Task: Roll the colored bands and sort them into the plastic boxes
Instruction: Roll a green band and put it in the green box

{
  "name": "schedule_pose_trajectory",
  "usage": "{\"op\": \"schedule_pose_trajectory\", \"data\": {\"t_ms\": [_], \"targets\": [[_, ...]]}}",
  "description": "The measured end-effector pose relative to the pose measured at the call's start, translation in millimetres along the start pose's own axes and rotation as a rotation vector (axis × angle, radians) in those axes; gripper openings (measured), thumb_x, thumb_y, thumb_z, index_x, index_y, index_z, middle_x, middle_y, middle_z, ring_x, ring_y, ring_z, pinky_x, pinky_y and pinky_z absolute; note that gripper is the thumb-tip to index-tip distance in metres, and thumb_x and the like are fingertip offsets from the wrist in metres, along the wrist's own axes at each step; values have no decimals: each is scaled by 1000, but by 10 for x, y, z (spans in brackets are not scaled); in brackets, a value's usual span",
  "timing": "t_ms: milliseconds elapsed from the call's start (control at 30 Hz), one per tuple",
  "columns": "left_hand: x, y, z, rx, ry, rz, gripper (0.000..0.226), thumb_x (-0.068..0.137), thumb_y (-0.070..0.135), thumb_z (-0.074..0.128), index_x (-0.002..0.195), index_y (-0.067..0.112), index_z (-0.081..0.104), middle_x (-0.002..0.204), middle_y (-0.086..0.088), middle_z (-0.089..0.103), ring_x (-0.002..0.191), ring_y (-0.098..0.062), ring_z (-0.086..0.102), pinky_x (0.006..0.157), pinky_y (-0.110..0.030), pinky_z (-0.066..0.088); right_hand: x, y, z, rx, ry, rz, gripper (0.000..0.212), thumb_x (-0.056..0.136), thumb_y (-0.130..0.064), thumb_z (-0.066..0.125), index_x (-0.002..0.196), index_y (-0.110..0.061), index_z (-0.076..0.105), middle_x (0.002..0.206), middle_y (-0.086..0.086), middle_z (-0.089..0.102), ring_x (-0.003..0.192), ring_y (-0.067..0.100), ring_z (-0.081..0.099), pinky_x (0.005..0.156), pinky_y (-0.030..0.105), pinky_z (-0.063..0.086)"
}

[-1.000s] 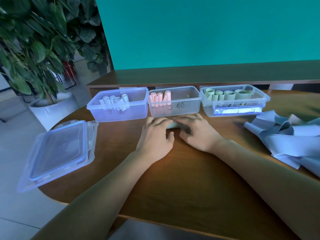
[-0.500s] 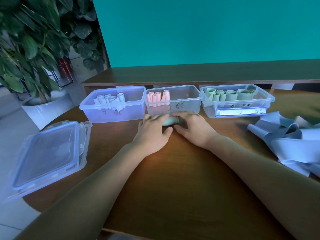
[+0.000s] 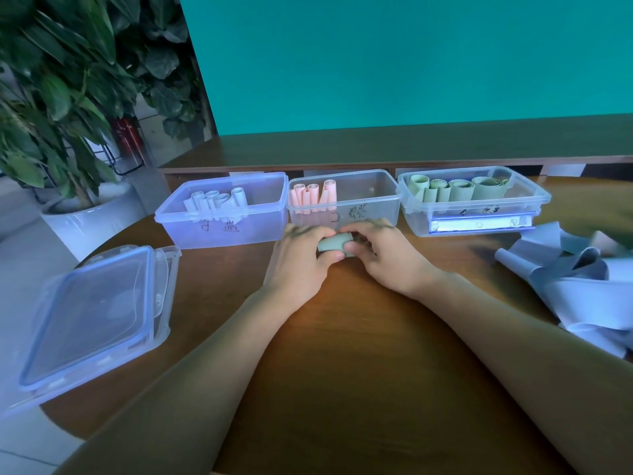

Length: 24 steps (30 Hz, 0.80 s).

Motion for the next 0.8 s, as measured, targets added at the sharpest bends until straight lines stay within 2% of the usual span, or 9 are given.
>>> {"op": "schedule_pose_trajectory", "data": {"t_ms": [133,233,300,367,433,533,600,700,800], "targets": [[-53,72,-45,-24,44,86,37,97,37,62,130,21,63,124,1,63,116,-19,49,96,-38,45,-132,-100,-116,187,53,61,31,101,-29,60,131,-24,60,108,-12,62,93,-1,59,82,10,42],[-161,165,-55,-115,57,116,34,98,35,60,128,20,63,122,2,63,115,-16,50,95,-34,46,-299,-136,-229,342,58,110,34,97,-33,65,130,-27,61,111,-12,67,101,2,63,85,12,49],[-241,264,-58,-197,47,109,34,98,33,60,131,23,60,123,8,58,116,-9,50,96,-24,45,-410,-158,-353,408,78,110,29,95,-26,68,124,-22,67,110,-9,71,101,2,65,88,13,49],[-305,367,-67,-266,36,98,31,98,32,62,128,28,58,121,14,53,112,-2,51,88,-5,40,-519,-182,-483,484,91,129,28,92,-22,71,120,-19,71,106,-6,74,100,5,68,91,18,52],[-341,474,-62,-326,33,97,28,97,30,63,124,32,58,122,14,56,111,-1,53,81,-1,41,-630,-207,-605,532,75,148,28,89,-22,75,118,-20,72,105,-7,75,101,8,69,94,23,53],[-368,621,-15,-389,7,92,27,97,32,64,123,37,58,124,12,57,112,-5,55,83,-9,47,-776,-178,-754,502,48,159,26,91,-22,73,117,-20,74,107,-8,76,105,9,69,96,27,53],[-368,761,38,-423,-27,95,27,97,34,63,123,37,58,123,12,58,110,-4,57,82,-10,49,-871,-139,-907,433,57,159,22,92,-22,73,114,-20,75,104,-9,77,102,7,70,94,22,52],[-290,1022,96,-498,-55,93,27,98,34,61,126,33,61,122,14,63,107,-1,59,80,-7,47,-958,-43,-1203,398,102,203,14,90,-23,74,103,-20,75,88,-1,78,88,10,72,78,10,49],[-137,1294,137,-553,-44,87,32,99,36,59,130,30,61,124,16,64,107,-1,60,81,-4,43,-945,49,-1502,343,141,204,30,87,-34,73,108,-12,73,87,5,77,85,16,73,79,16,52]]}}
Point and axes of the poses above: each hand's wrist, its own x-axis towards the middle knuckle, its own z-axis out of the palm, y = z × x, the point moved 4 cm from there along x, towards the middle knuckle
